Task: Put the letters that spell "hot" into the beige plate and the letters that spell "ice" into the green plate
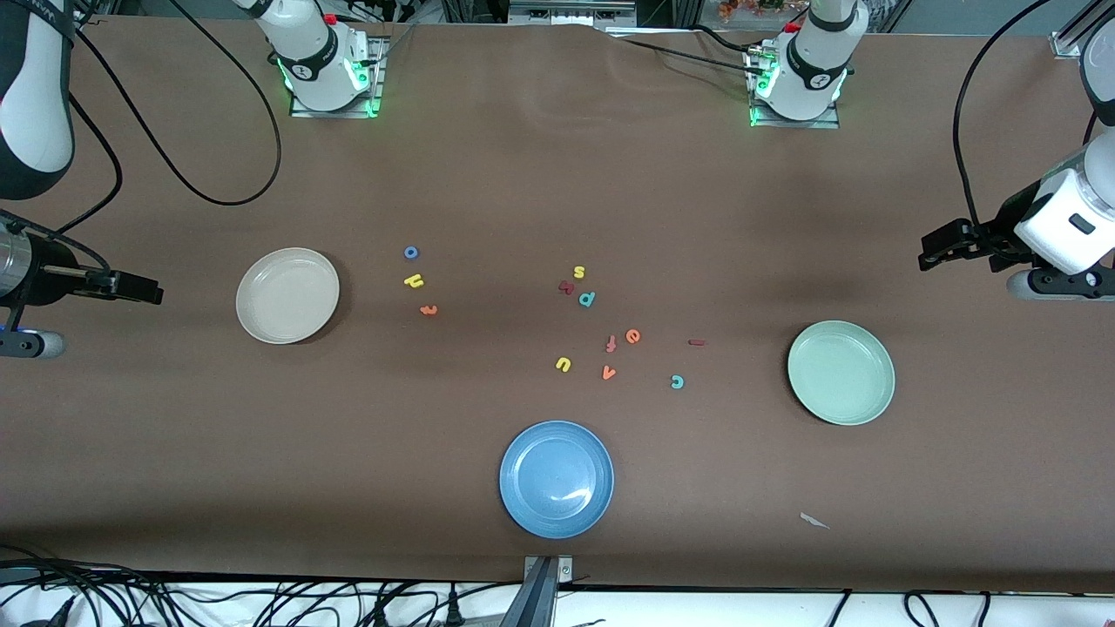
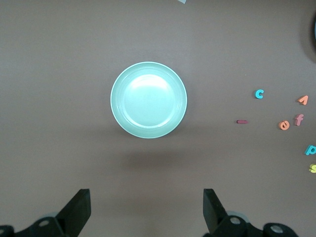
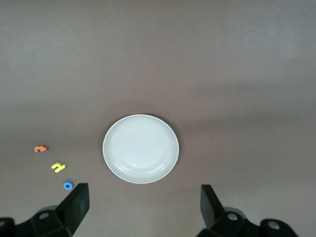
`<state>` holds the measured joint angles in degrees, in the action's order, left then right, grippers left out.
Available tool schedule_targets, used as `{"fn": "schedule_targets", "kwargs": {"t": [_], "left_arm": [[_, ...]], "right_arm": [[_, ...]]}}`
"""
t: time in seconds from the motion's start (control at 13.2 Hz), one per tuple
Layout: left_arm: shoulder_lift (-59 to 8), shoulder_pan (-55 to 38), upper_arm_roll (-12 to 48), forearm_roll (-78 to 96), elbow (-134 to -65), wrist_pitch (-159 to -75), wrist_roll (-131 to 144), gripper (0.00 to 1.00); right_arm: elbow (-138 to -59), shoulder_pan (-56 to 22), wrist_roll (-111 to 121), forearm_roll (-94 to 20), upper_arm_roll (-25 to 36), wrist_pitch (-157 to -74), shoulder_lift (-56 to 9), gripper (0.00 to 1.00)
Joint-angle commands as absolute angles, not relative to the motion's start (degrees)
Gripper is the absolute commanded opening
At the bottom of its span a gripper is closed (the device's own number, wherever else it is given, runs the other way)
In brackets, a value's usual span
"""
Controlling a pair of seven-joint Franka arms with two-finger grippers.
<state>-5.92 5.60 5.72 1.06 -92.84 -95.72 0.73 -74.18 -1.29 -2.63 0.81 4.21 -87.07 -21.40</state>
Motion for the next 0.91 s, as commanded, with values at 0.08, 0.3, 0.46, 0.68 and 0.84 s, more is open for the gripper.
{"fn": "schedule_targets", "kwargs": {"t": [0.08, 0.3, 0.46, 0.68, 0.84], "left_arm": [[-6.2, 5.5, 5.9, -0.1, -91.8, -95.7, -0.3, 1.00], [-6.2, 5.5, 5.9, -0.1, -91.8, -95.7, -0.2, 1.00], [-6.2, 5.5, 5.9, -0.1, -91.7, -95.7, -0.3, 1.00], [-6.2, 5.5, 5.9, 0.0, -91.8, -95.7, -0.3, 1.00], [-6.1, 5.6, 5.9, 0.1, -91.8, -95.5, -0.3, 1.00]], "right_arm": [[-75.5, -0.7, -3.9, 0.6, 3.2, -86.7, -19.8, 1.00], [-75.5, -0.7, -3.8, 0.6, 3.2, -86.7, -19.8, 1.00], [-75.5, -0.7, -3.8, 0.6, 3.2, -86.7, -19.8, 1.00], [-75.5, -0.7, -3.3, 0.7, 3.3, -86.7, -19.8, 1.00], [-75.5, -0.7, -3.3, 0.7, 3.3, -86.7, -19.8, 1.00]]}}
